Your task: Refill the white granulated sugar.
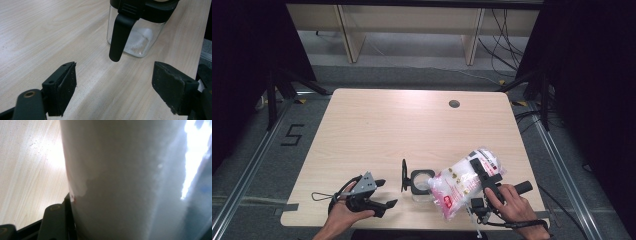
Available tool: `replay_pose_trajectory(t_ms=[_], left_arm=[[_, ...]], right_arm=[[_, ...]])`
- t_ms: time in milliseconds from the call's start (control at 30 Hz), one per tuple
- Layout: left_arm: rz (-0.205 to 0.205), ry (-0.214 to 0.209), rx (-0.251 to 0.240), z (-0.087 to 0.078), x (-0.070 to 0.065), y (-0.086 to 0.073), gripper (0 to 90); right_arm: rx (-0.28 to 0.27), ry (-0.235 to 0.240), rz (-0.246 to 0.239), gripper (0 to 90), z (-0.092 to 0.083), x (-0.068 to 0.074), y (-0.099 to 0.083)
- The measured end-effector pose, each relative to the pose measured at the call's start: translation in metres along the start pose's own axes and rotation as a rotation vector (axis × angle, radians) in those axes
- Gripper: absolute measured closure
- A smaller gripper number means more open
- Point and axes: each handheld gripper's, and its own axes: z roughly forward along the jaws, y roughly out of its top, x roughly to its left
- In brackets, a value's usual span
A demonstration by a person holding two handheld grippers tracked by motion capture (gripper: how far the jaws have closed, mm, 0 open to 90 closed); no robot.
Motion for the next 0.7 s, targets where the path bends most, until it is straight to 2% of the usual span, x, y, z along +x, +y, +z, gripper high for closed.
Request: replay_pose_trajectory(t_ms=[367, 533, 567, 600, 700], left_arm=[[-0.002, 0.001, 0.000, -0.0001, 0.0001, -0.0001, 19.4], [-0.001, 0.002, -0.002, 0.0000, 0.0001, 0.0000, 19.4], [-0.001, 0.001, 0.000, 0.0000, 0.0001, 0.0000, 19.4], [0.000, 0.001, 0.000, -0.0001, 0.0002, 0.0000, 19.3], [-0.001, 0.001, -0.002, 0.0000, 0.0002, -0.0001, 19.4]], right_arm=[[-0.009, -0.010, -0.002, 39.0, 0.0000, -0.0017, -0.0004], [0.008, -0.014, 0.023, 39.0, -0.0012, -0.0003, -0.0006], [0.003, -0.012, -0.007, 39.0, 0.0001, -0.0031, -0.0014], [0.024, 0.000, 0.018, 39.0, -0.0020, -0.0027, -0.0009], [0.024, 0.005, 0.022, 39.0, -0.0023, -0.0026, -0.0008]])
